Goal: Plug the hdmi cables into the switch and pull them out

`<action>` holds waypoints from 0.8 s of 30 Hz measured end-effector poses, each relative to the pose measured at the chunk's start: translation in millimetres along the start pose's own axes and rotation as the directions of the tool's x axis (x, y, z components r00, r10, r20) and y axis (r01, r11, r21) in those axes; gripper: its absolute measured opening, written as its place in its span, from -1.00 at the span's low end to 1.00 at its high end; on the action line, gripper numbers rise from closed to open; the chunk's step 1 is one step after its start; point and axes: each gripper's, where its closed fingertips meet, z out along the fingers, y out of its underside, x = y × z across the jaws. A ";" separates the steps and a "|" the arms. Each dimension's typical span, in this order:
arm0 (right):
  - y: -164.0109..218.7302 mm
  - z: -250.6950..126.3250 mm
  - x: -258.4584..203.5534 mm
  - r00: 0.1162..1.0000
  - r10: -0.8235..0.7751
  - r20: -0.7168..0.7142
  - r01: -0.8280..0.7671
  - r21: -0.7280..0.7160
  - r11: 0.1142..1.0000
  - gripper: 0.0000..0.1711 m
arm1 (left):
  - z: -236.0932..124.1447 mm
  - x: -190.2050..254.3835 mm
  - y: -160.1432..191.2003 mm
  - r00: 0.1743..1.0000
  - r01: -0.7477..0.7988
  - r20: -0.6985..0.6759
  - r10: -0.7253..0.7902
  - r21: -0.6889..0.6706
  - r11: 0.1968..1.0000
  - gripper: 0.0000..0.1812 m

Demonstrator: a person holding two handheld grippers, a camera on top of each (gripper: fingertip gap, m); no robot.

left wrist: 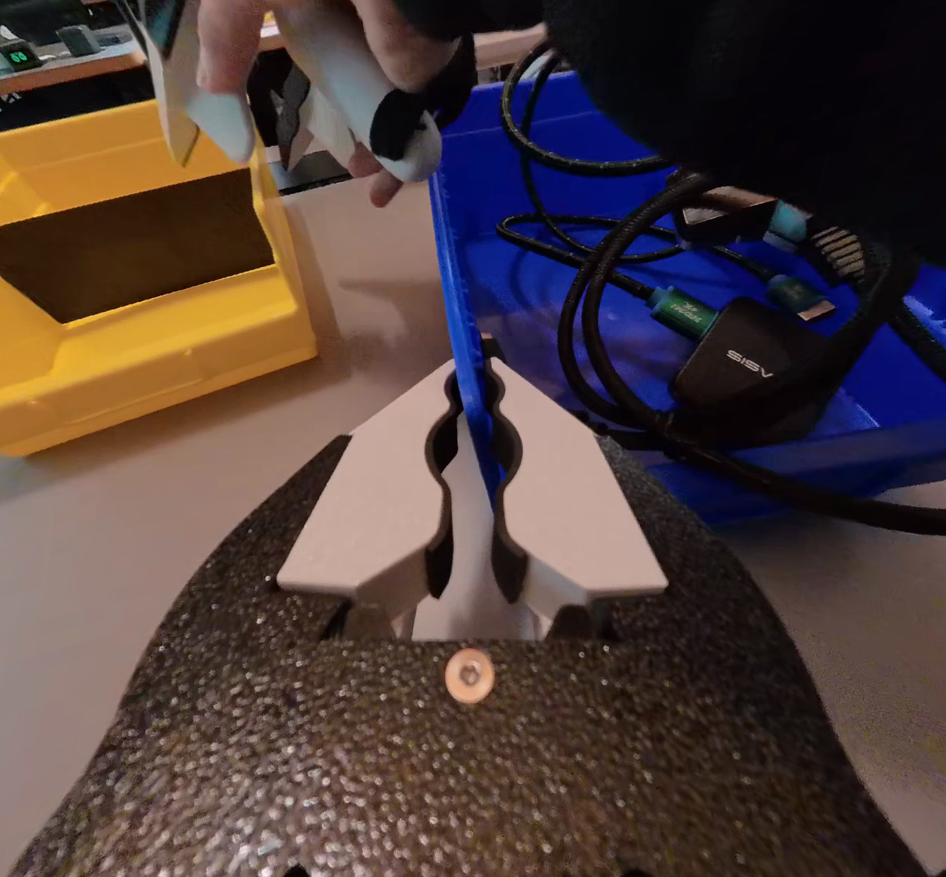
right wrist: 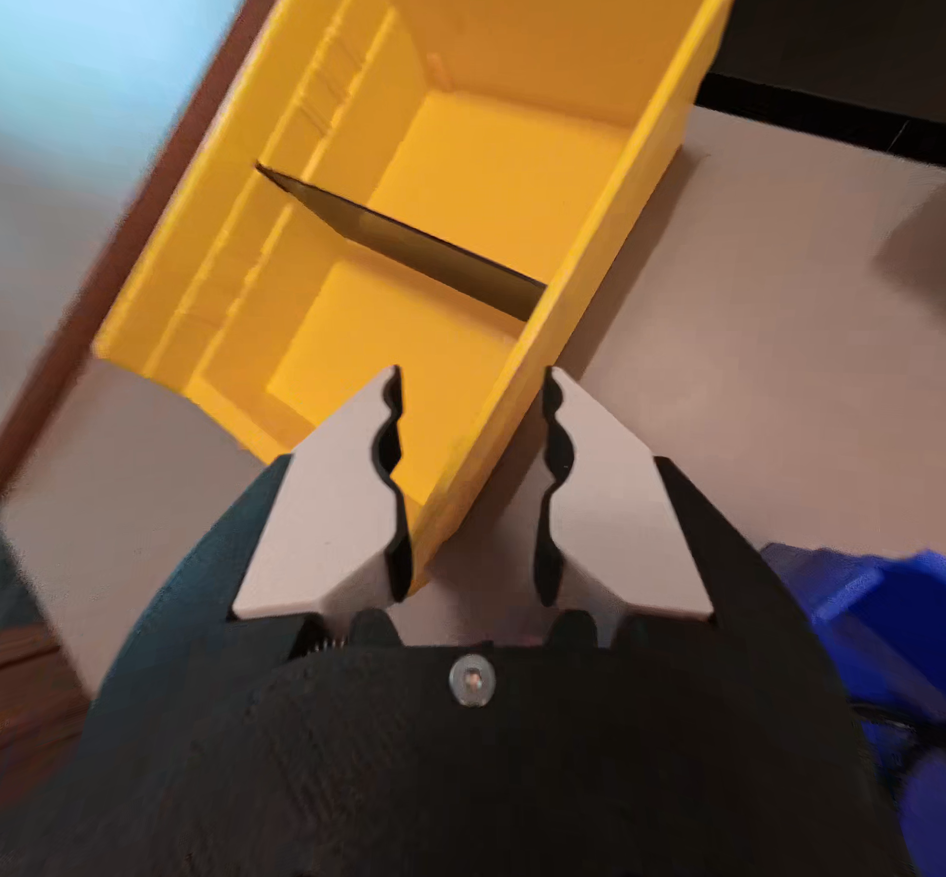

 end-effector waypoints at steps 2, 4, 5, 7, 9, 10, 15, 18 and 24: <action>4.3 16.0 2.1 0.994 -0.071 -0.087 0.068 -0.043 0.997 -0.42 | -2.9 -5.4 1.2 0.999 -0.022 0.024 0.022 0.002 1.000 -0.97; 14.5 32.4 3.5 0.989 -0.070 -0.132 0.057 -0.097 0.994 -0.33 | -5.9 -10.4 2.5 0.998 -0.049 0.050 0.049 -0.002 0.999 -0.96; 21.0 40.0 6.8 0.986 -0.067 -0.153 0.047 -0.126 0.991 -0.33 | -7.7 -13.4 3.4 0.996 -0.061 0.063 0.061 -0.006 0.998 -0.96; 31.2 48.6 20.2 0.970 -0.073 -0.230 0.031 -0.183 0.983 -0.58 | -9.9 -17.8 4.8 0.995 -0.069 0.068 0.070 -0.010 0.998 -0.95; 28.8 53.4 19.6 0.956 -0.138 -0.257 0.089 -0.194 0.977 -0.63 | -10.4 -20.1 5.1 0.995 -0.075 0.071 0.075 -0.008 0.997 -0.96; 26.9 54.2 21.0 0.952 -0.124 -0.280 0.074 -0.183 0.980 -0.73 | -11.0 -21.8 5.4 0.993 -0.091 0.080 0.092 -0.013 0.996 -0.96; 14.5 50.0 -3.3 0.978 -0.137 -0.154 0.109 -0.176 0.978 -0.82 | -15.2 -34.4 7.6 0.989 -0.119 0.089 0.120 -0.017 0.993 -0.94; -16.8 20.4 -20.4 0.968 -0.227 -0.106 0.211 -0.147 0.966 -0.82 | -19.8 -48.9 11.3 0.991 -0.096 0.091 0.097 -0.019 0.995 -0.94; -111.8 -108.3 -23.1 0.952 -0.306 -0.006 0.305 0.106 0.946 -0.87 | -38.9 -100.1 22.6 0.976 -0.050 0.210 0.057 -0.043 0.998 -0.95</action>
